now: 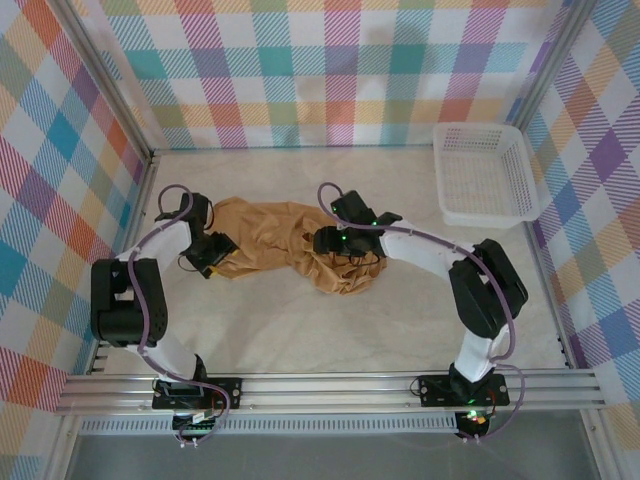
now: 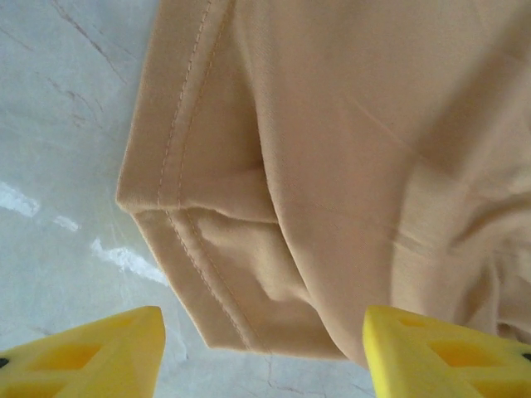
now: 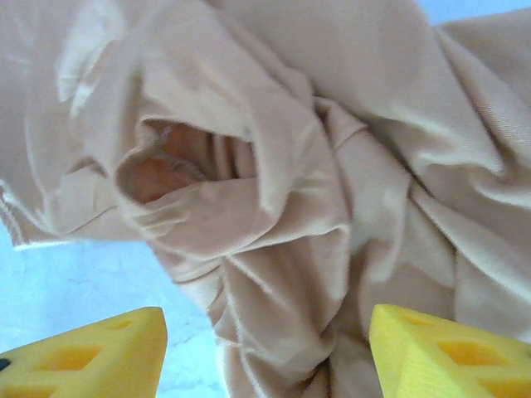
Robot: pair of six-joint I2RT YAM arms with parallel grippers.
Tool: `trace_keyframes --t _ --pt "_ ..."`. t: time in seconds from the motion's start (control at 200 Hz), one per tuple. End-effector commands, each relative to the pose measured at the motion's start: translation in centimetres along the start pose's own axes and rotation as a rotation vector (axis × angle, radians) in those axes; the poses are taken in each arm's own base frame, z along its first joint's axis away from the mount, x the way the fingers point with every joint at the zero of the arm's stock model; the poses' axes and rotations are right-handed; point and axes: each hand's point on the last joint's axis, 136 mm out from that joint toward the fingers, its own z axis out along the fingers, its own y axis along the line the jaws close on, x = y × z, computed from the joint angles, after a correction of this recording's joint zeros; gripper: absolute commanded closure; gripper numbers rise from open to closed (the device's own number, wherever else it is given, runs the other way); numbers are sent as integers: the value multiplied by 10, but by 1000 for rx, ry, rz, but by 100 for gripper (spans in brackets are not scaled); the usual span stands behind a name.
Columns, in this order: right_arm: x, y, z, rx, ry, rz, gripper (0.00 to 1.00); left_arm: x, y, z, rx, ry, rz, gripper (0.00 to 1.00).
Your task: Fold the inside-out t-shirt
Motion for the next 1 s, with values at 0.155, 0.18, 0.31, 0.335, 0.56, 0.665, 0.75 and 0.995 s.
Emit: trace_keyframes --t 0.155,0.18,0.31,0.335,0.56,0.665,0.75,0.995 --pt "-5 3 30 38 42 -10 34 -23 -5 28 4 3 -23 40" --pt "-6 3 36 47 48 -3 34 -24 -7 31 8 11 -26 41" --pt "-20 5 53 67 30 21 38 -26 -7 46 -2 35 -38 50" --pt "-23 5 55 71 25 24 41 -26 -6 48 -3 37 -41 53" --pt "-42 7 48 84 -23 7 100 -28 -6 42 -15 33 -36 90" --pt "-56 11 15 101 -80 -43 100 -35 -8 20 -18 -8 -25 100" --pt "-75 14 -28 124 -173 -88 100 -42 -12 -8 -14 -63 -9 100" --pt "-132 47 -194 59 -566 -203 100 -63 -37 -134 79 -306 31 100"
